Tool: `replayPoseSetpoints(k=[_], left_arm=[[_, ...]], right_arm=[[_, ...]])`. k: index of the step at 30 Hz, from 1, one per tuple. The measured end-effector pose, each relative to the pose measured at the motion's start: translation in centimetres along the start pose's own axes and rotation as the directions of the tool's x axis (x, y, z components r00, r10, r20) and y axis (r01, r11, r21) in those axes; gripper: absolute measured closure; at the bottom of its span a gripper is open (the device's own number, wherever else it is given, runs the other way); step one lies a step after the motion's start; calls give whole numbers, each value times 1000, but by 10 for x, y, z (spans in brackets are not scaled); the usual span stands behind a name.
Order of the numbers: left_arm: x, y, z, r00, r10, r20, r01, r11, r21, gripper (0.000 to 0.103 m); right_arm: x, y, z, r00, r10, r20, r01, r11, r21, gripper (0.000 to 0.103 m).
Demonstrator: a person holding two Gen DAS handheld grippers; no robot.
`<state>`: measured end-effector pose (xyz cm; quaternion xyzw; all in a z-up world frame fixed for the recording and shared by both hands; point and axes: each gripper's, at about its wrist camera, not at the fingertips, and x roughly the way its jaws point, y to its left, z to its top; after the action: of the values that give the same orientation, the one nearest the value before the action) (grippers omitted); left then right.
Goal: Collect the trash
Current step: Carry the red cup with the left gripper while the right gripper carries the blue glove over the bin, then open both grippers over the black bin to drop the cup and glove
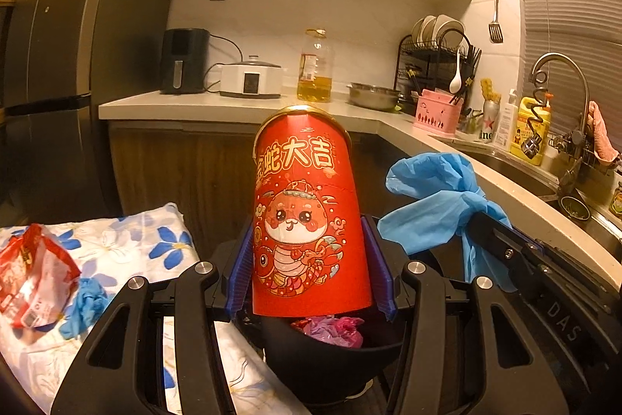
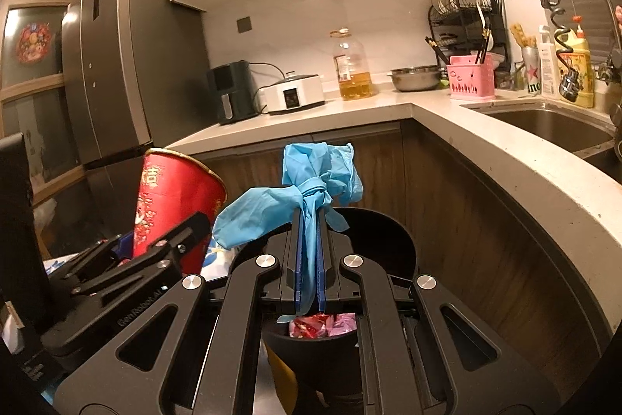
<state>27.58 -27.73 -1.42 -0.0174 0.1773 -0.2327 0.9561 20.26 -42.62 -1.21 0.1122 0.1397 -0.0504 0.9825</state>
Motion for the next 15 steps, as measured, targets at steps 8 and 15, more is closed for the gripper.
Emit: replayPoseSetpoints(k=[8,15], left_arm=[[21,-5,-4,999,-15,-28,16,1000,16,51],[36,-7,-6,998,-26,-52,27,1000,13,51]], right_arm=[[13,-6,-1,1000,4,-13,-4,1000,-3,97],[24,-9,-1,1000,10,-23,-10,1000,6,97]])
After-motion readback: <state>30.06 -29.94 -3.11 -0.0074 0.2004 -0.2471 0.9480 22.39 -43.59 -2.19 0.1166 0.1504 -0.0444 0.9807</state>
